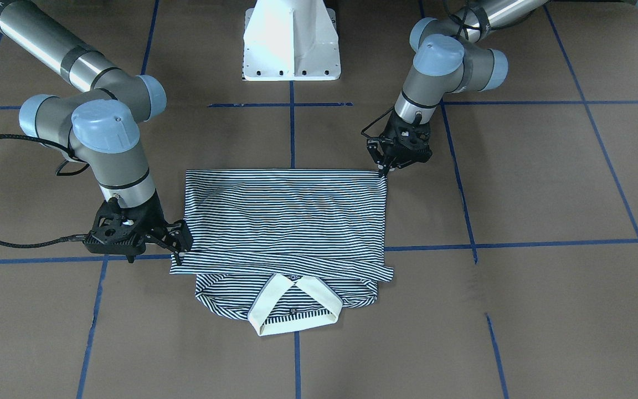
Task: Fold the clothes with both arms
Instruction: 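Grasp the shirt's side with the left gripper and drag it, rotating it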
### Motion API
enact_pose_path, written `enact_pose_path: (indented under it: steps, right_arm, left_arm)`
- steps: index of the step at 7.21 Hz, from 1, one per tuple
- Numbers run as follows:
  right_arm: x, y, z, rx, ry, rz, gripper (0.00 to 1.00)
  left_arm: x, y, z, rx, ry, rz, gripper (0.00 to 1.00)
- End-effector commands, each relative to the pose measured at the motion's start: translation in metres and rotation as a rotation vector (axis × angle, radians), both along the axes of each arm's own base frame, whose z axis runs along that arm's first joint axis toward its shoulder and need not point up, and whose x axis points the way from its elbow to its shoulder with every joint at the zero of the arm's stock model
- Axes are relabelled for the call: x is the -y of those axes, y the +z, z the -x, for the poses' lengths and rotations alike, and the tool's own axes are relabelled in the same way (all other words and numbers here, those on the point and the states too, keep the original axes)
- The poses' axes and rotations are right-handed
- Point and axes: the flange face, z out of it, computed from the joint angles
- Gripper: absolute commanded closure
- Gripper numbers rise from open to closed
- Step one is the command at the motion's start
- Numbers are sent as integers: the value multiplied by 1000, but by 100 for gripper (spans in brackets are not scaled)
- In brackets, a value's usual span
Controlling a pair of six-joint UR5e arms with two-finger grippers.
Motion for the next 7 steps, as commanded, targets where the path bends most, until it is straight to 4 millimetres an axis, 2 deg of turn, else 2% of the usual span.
enact_pose_path:
  steps: [1, 3, 4, 5, 6, 7]
  right_arm:
    - [0, 0, -1, 0, 1, 0, 0]
    - [0, -1, 0, 1, 1, 0, 0]
    - [0, -1, 0, 2, 2, 1, 0]
    - [0, -2, 1, 4, 3, 1, 0]
    - [0, -4, 1, 9, 8, 3, 0]
    - [0, -6, 2, 13, 9, 4, 0]
  left_arm:
    - [50, 13, 50, 72, -17, -121, 100]
    - [137, 59, 106, 200, -93, -152, 100]
    - [187, 64, 117, 218, -136, -171, 100]
    - [235, 72, 113, 221, -174, -171, 100]
    - [281, 63, 99, 220, -201, -178, 100]
    - [319, 57, 93, 255, -261, -191, 100]
